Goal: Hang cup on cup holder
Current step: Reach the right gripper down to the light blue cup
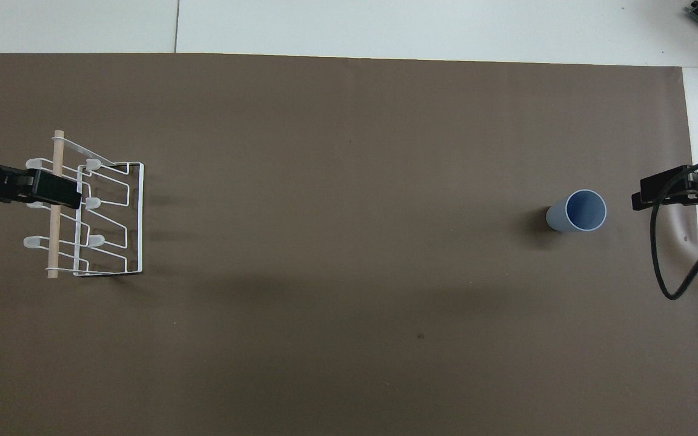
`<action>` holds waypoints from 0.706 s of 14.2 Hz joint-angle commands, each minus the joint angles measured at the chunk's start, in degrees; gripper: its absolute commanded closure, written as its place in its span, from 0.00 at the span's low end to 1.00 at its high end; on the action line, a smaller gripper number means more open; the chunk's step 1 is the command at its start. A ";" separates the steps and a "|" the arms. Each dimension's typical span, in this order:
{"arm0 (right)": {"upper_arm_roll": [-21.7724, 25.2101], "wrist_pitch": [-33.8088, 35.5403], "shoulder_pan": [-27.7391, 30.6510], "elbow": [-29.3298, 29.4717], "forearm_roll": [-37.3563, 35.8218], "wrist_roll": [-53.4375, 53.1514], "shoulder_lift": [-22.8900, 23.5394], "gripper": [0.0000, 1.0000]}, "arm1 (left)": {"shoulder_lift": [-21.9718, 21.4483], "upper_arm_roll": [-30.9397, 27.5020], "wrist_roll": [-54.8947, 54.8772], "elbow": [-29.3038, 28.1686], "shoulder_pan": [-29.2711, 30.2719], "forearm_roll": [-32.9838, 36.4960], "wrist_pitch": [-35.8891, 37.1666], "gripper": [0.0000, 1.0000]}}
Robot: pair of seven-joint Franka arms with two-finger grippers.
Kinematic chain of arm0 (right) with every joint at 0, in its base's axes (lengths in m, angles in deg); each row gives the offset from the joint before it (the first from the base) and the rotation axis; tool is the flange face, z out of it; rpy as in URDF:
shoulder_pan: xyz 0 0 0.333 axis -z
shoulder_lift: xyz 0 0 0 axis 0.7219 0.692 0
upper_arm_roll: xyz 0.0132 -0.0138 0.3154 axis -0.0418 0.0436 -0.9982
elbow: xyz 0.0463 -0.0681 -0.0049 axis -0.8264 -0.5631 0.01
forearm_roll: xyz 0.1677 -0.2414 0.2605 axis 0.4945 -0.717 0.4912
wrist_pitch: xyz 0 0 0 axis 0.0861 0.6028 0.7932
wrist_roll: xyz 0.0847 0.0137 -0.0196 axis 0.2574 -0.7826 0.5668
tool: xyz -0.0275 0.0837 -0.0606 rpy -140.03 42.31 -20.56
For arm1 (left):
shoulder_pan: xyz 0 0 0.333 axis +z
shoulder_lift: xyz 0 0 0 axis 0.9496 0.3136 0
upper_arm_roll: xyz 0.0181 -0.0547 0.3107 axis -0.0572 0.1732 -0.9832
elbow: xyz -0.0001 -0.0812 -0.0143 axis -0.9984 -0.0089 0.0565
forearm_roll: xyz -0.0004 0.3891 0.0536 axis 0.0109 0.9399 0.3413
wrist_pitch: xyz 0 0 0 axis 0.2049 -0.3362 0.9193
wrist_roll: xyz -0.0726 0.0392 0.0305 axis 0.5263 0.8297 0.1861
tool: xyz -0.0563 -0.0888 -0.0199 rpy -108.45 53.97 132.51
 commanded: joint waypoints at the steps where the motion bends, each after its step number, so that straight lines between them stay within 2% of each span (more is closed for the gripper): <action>1: -0.37 0.58 1.21 -0.45 0.95 0.25 -0.35 0.00 | -0.82 -0.62 0.16 -1.22 -1.37 0.70 -0.41 0.00; 4: 0.07 -0.11 1.65 -1.14 0.77 2.19 -0.44 0.00 | -1.26 -0.62 0.60 -1.84 -1.10 0.61 -0.76 0.00; 5: 0.16 -3.25 1.57 -3.15 0.60 2.27 -1.39 0.00 | -1.35 -0.62 0.51 -2.28 -1.01 0.61 -0.85 0.00; 6: 0.16 -6.68 1.57 -6.39 0.60 3.75 -2.71 0.00 | -1.43 -0.62 0.60 -2.80 -1.01 0.61 -0.94 0.00; 7: 0.25 -12.89 1.57 -11.73 0.60 6.21 -4.98 0.00 | -2.04 -0.62 0.60 -3.68 -0.93 0.61 -1.20 0.00; 8: 0.25 -21.13 1.39 -19.53 0.60 6.84 -8.14 0.00 | -2.14 -0.62 0.69 -3.95 -0.93 0.53 -1.64 0.00; 10: 0.16 -32.24 0.69 -27.75 0.60 6.58 -10.01 0.00 | -2.14 -0.62 0.69 -4.04 -0.75 0.52 -2.34 0.00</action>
